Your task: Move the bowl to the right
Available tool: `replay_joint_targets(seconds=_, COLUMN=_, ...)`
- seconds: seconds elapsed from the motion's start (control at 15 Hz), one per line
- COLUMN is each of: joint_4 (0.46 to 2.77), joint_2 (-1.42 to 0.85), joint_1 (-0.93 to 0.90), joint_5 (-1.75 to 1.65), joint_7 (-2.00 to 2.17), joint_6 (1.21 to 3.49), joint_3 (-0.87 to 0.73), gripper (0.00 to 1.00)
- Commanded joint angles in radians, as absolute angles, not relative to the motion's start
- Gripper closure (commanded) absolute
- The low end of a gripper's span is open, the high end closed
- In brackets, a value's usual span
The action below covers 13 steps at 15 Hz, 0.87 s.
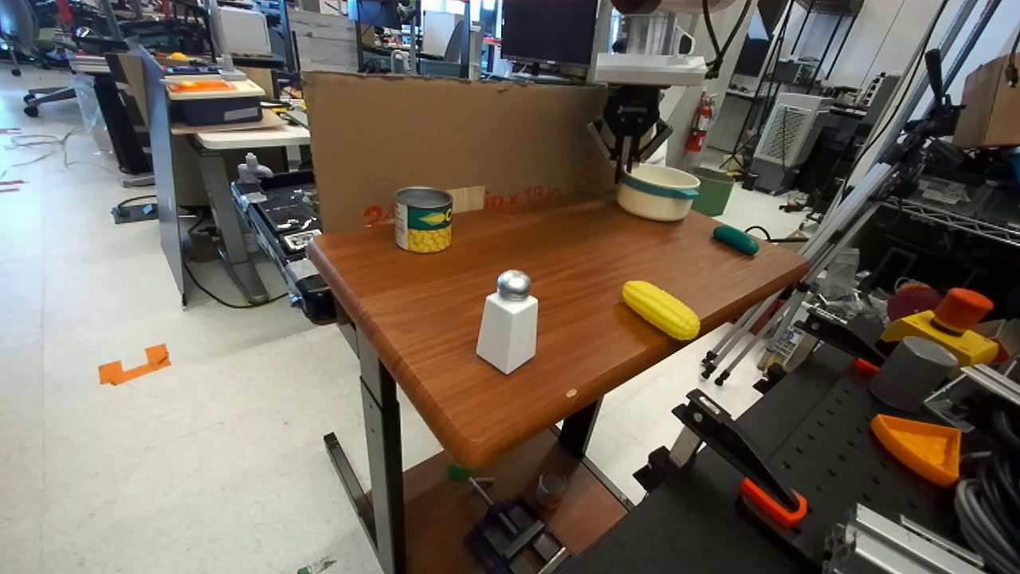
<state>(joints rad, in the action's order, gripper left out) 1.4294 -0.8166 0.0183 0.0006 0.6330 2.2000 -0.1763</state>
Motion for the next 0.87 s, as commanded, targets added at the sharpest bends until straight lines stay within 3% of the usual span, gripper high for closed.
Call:
replay_joint_targets(seconds=0.0, joint_4=1.451, joint_2=-0.765, joint_1=0.013, joint_5=0.030, joint_7=0.639, joint_6=2.133, joint_3=-0.169, gripper=0.45)
replay_joint_targets(seconds=0.33, joint_4=1.559, joint_2=-0.559, joint_1=0.024, joint_5=0.082, joint_7=0.524, joint_6=1.812, joint_3=-0.113, gripper=0.12)
replay_joint_targets(seconds=0.4, joint_4=1.467, joint_2=-0.680, joint_1=0.015, joint_5=0.053, joint_7=0.572, joint_6=1.897, joint_3=-0.141, gripper=0.31)
replay_joint_targets(seconds=0.6, joint_4=1.522, joint_2=-0.576, joint_1=0.013, joint_5=0.063, joint_7=0.547, joint_6=1.815, joint_3=-0.123, gripper=0.12)
replay_joint_targets(seconds=0.8, joint_4=1.547, joint_2=-0.566, joint_1=0.014, joint_5=0.064, joint_7=0.540, joint_6=1.815, joint_3=-0.122, gripper=0.11)
